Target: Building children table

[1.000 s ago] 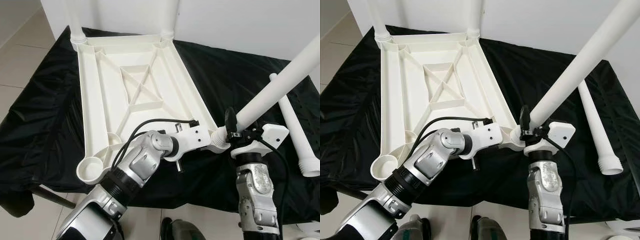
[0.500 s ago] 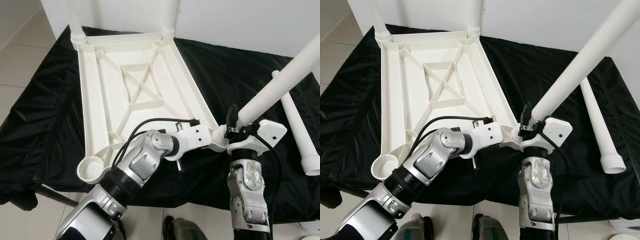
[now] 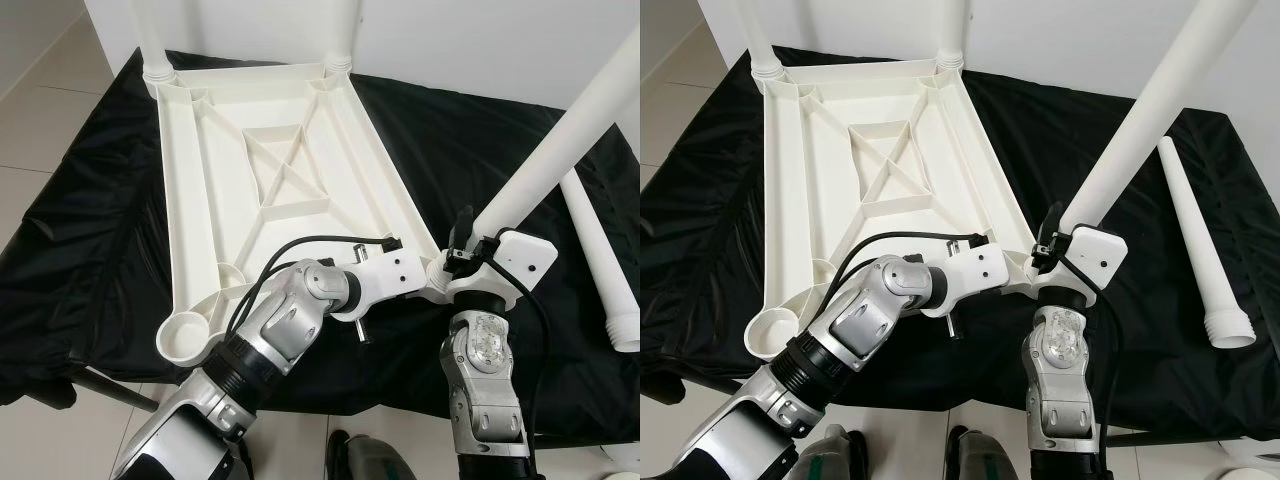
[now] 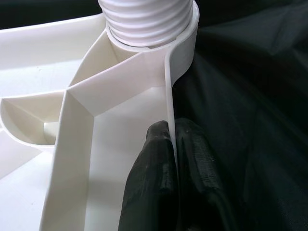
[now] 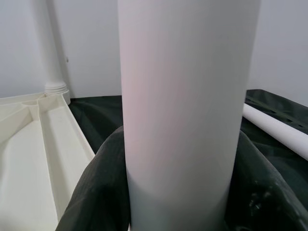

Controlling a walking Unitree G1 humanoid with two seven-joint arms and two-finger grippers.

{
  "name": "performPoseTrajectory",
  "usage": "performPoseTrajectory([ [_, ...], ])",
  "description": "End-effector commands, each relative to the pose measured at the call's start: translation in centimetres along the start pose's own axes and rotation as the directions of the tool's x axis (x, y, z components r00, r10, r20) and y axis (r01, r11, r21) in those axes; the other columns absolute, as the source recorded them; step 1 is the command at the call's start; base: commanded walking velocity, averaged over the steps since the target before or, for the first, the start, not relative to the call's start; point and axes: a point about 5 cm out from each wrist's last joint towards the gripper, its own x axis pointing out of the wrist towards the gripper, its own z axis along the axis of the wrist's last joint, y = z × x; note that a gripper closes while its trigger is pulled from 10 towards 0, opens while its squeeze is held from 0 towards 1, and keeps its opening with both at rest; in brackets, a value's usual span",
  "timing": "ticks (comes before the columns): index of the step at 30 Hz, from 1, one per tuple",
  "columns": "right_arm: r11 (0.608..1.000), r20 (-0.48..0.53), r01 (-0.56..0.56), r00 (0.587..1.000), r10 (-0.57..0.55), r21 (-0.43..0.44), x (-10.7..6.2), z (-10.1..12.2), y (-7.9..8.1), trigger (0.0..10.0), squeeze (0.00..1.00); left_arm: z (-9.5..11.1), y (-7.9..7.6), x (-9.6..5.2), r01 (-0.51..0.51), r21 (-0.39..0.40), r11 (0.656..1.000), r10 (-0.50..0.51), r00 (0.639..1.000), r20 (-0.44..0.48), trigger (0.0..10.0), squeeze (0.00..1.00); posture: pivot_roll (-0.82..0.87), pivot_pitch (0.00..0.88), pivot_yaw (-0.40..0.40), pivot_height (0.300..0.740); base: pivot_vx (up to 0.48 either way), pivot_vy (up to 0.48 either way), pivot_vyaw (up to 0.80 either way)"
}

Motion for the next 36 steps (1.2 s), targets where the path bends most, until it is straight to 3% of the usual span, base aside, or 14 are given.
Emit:
performPoseTrajectory([
  [1,0.984,-0.28,0.157,0.944,-0.176,-0.086,-1.5,-4.7,-1.6,10.0,0.0,-0.2,0.8,-0.3,-0.1,0.022,0.995,0.101,0.994,-0.03,10.0,0.0,-0.02,0.124,-0.025,0.74,0.0,0.0,0.0],
  [14,0.968,-0.283,0.22,0.927,-0.246,-0.12,-1.2,-5.0,-2.1,10.0,0.0,-0.2,0.8,-0.3,-0.099,0.025,0.995,0.1,0.995,-0.027,10.0,0.0,-0.02,0.113,-0.025,0.74,0.0,0.0,0.0],
  [19,0.976,-0.265,0.176,0.942,-0.205,-0.131,-1.6,-4.9,-1.9,10.0,0.0,-0.1,0.7,-0.3,-0.101,0.026,0.995,0.102,0.995,-0.025,10.0,0.0,-0.02,0.109,-0.027,0.74,0.0,0.0,0.0],
  [30,0.998,-0.181,0.048,0.982,-0.057,-0.051,-2.6,-4.5,-2.6,10.0,0.0,0.0,0.8,-0.2,-0.103,0.029,0.994,0.104,0.994,-0.021,10.0,0.0,-0.03,0.104,-0.025,0.74,0.0,0.0,0.0],
  [36,0.999,-0.207,0.008,0.978,-0.018,-0.049,-2.4,-5.2,-3.6,10.0,0.0,0.1,0.9,-0.2,-0.103,0.03,0.994,0.103,0.994,-0.019,10.0,0.0,-0.03,0.105,-0.023,0.74,0.0,0.0,0.0],
])
